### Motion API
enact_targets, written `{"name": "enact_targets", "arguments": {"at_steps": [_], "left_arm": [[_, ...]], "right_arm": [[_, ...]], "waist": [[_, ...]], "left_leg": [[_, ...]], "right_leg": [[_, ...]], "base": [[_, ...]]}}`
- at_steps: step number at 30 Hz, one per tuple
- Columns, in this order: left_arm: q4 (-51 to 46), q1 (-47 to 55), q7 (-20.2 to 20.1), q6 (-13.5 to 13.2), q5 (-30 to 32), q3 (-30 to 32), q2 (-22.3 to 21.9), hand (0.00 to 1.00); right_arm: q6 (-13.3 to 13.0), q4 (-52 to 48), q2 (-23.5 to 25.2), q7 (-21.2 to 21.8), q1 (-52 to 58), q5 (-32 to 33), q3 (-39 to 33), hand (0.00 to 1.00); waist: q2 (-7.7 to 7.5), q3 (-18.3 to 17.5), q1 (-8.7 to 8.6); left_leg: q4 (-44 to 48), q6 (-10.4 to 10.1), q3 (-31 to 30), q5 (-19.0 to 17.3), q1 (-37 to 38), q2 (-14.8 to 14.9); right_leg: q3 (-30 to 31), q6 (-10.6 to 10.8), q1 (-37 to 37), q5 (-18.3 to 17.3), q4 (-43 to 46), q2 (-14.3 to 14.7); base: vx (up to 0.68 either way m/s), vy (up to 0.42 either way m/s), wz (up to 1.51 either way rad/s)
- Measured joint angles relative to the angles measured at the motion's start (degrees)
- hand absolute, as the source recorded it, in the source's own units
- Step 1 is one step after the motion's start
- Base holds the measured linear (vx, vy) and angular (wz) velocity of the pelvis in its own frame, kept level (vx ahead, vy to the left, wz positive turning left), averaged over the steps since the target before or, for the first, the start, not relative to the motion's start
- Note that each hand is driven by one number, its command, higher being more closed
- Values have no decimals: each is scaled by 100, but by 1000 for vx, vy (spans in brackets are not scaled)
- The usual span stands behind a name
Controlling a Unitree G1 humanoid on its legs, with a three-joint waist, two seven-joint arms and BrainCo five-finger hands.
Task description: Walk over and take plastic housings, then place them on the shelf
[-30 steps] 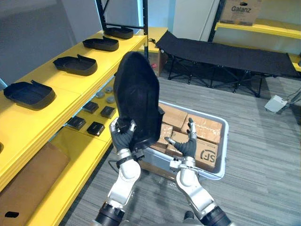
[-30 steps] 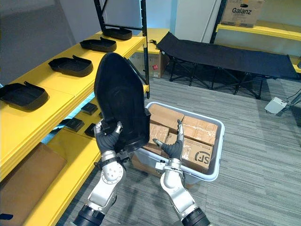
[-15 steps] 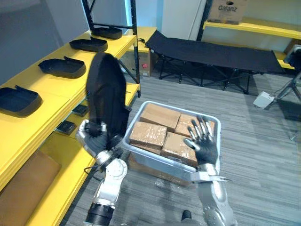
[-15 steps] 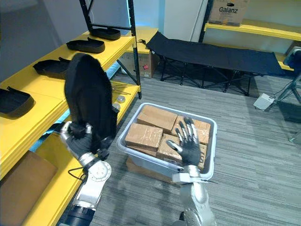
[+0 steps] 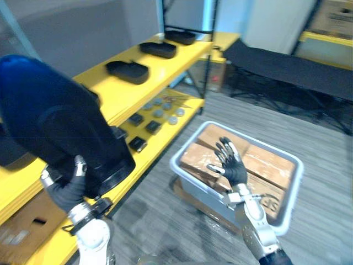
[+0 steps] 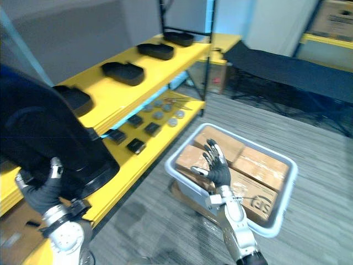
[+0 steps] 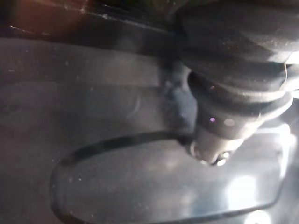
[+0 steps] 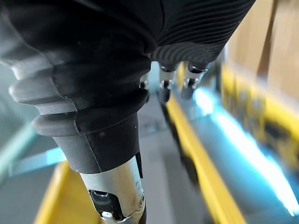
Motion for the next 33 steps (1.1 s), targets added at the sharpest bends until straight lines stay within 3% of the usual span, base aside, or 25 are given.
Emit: {"name": "enact_targets", "arguments": {"at_steps": [3,5,6,10,14,15,16,18,19,21,24,27,28,29,30,31,32,33], "left_arm": [[-298,455,-934,-52,-364,301,-5,100],[-394,605,-1340,-74,-366,454,-4,100],[-400,611,-1460,-75,-411,495,-5,100],[-401,522,-2182,-90,-761,504,27,100],[-401,329,-2619,-111,-1010,456,225,100],[-399,235,-2736,-112,-1037,400,282,100],[-382,22,-2896,-136,-1048,176,372,100],[-268,-173,-3070,-247,-1133,-121,456,100],[-259,-174,-3027,-314,-1128,-307,460,100],[-215,-180,-2848,-319,-1104,-450,448,100],[-36,-228,-2293,-335,-896,-415,446,100],[36,-201,-2067,-336,-728,-223,449,100],[35,-218,-2074,-341,-670,-103,463,100],[25,-229,-2111,-348,-641,-10,483,100],[32,-248,-2144,-350,-622,46,503,100],[100,-394,-2228,-334,-622,61,496,100],[79,-487,-2290,-338,-617,65,522,100],[75,-534,-2289,-340,-581,65,567,100]], "right_arm": [[163,239,21,-31,-591,-246,273,0],[220,295,172,-226,-896,-456,368,0],[247,294,225,-289,-959,-453,365,0],[479,123,240,-709,-655,-445,14,0],[527,-114,246,-824,78,-434,-778,0],[527,-161,272,-879,251,-433,-987,0],[527,-305,358,-908,603,-431,-1376,0],[518,-486,450,-952,932,-430,-1632,0],[386,-565,492,-991,1089,-436,-1674,0],[203,-611,541,-986,1147,-432,-1662,0],[-101,-600,688,-978,1079,-429,-1658,0],[-189,-572,913,-985,1048,-430,-1640,0],[-266,-561,1040,-1010,1049,-431,-1644,0],[-296,-562,1119,-1029,1078,-438,-1654,0],[-317,-557,1138,-1036,1095,-442,-1671,0],[-331,-560,1141,-1038,1143,-461,-1696,0],[-331,-558,1148,-1040,1171,-486,-1709,0],[-336,-556,1161,-1041,1171,-511,-1702,0]], "waist": [[-18,21,432],[-53,28,558],[-73,38,557],[-147,89,363],[-199,250,291],[-201,334,184],[-199,452,6],[-198,554,-168],[-192,647,-233],[-167,766,-247],[-83,1022,-259],[-234,1170,-223],[-410,1125,-226],[-512,1043,-229],[-554,1015,-238],[-617,974,-279],[-658,947,-297],[-666,937,-300]], "left_leg": [[32,24,-384,-15,-58,-125],[51,52,-596,-31,-211,-192],[59,61,-667,-24,-265,-215],[235,23,-1543,65,-641,-457],[223,-57,-1990,324,-817,-609],[214,13,-1802,506,-893,-654],[163,348,-783,818,-1041,-629],[-5,802,585,1006,-1058,-535],[28,1006,1310,986,-1069,-364],[316,938,1420,932,-1190,-356],[1235,946,1478,447,-1544,-217],[1867,944,1550,-97,-1552,-187],[2029,1012,1630,-231,-1545,-254],[2194,1210,1773,-506,-1510,-307],[2221,1066,1765,-606,-1498,-364],[2179,1111,1645,-688,-1450,-521],[1990,1147,1628,-707,-1331,-625],[1870,1165,1611,-714,-1244,-658]], "right_leg": [[-372,59,176,-209,208,-105],[-492,20,162,-348,309,-132],[-499,30,146,-407,349,-134],[407,-73,-33,-1322,1069,72],[211,-150,163,-1641,1430,72],[-33,-160,310,-1651,1430,66],[-439,-174,510,-1658,1452,52],[-725,-253,592,-1712,1538,-5],[-768,-207,558,-1824,1704,-59],[-715,-147,506,-2027,1896,-162],[-447,61,360,-2378,2258,-314],[-315,65,477,-2699,2481,-522],[-290,-39,502,-2779,2479,-644],[-272,-246,568,-2824,2538,-693],[-198,-426,575,-2794,2756,-743],[116,-693,225,-2435,3541,-1003],[510,-849,-249,-1821,4316,-1178],[750,-894,-465,-1578,4661,-1201]], "base": [[2,28,69],[6,38,50],[8,24,71],[35,-46,99],[82,-77,109],[11,-50,168],[-5,-22,179],[-31,37,143],[-46,52,82],[-68,29,19],[-80,85,-19],[-25,143,-13],[111,187,1],[145,175,6],[221,157,34],[300,240,45],[317,265,43],[323,252,20]]}}
